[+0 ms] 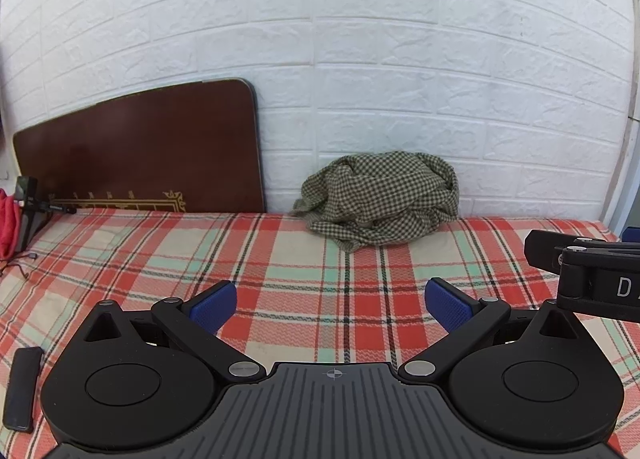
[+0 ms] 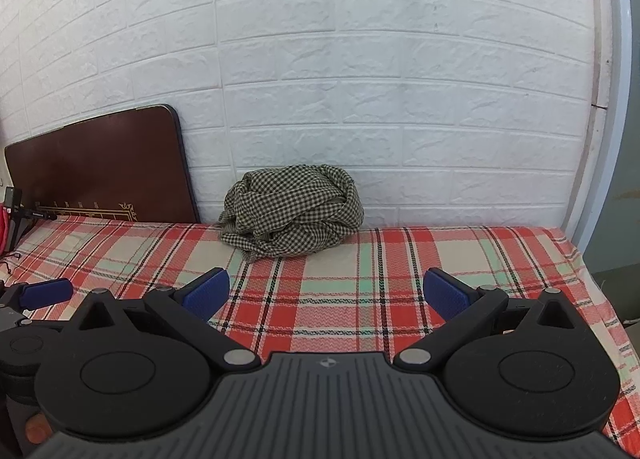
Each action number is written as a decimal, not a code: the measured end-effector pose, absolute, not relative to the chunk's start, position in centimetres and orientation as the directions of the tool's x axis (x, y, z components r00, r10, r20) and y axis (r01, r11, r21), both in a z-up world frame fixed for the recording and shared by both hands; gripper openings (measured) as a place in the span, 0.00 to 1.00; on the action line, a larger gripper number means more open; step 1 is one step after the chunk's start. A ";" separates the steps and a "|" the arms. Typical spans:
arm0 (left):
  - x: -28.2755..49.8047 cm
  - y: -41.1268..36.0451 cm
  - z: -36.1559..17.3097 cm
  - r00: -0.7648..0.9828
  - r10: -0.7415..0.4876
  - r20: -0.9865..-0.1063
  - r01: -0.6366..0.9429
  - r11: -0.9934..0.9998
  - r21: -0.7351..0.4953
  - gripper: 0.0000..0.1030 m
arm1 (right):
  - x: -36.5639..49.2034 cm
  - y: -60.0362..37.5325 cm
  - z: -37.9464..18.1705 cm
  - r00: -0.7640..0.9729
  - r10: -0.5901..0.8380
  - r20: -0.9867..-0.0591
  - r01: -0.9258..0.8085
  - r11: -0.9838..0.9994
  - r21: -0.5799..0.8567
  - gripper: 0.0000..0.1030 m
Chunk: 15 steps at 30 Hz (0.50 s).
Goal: Fold clothes
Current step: 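Close the left and right grippers on the crumpled shirt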
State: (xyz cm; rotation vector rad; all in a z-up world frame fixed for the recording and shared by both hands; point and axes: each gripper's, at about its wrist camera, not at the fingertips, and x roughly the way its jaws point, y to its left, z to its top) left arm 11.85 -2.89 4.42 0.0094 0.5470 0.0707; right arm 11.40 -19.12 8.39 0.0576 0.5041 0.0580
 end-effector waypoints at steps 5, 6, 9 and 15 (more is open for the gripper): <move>12.7 -2.9 4.6 0.858 0.086 -0.507 -0.071 0.996 0.049 1.00 | 12.3 -18.8 8.7 0.883 0.075 -0.462 -0.056 0.997 0.053 1.00; 13.0 -2.9 4.8 0.862 0.096 -0.497 -0.079 0.995 0.055 1.00 | 12.6 -18.7 8.9 0.890 0.075 -0.450 -0.061 0.997 0.046 1.00; 14.8 -2.2 5.4 0.866 0.118 -0.485 -0.110 0.993 0.046 1.00 | 14.0 -18.8 10.0 0.910 0.089 -0.406 -0.079 0.996 0.041 0.99; 19.5 -0.4 5.9 0.868 0.145 -0.475 -0.156 0.988 0.017 1.00 | 20.6 -20.6 8.7 0.897 0.140 -0.420 -0.100 0.988 0.116 0.99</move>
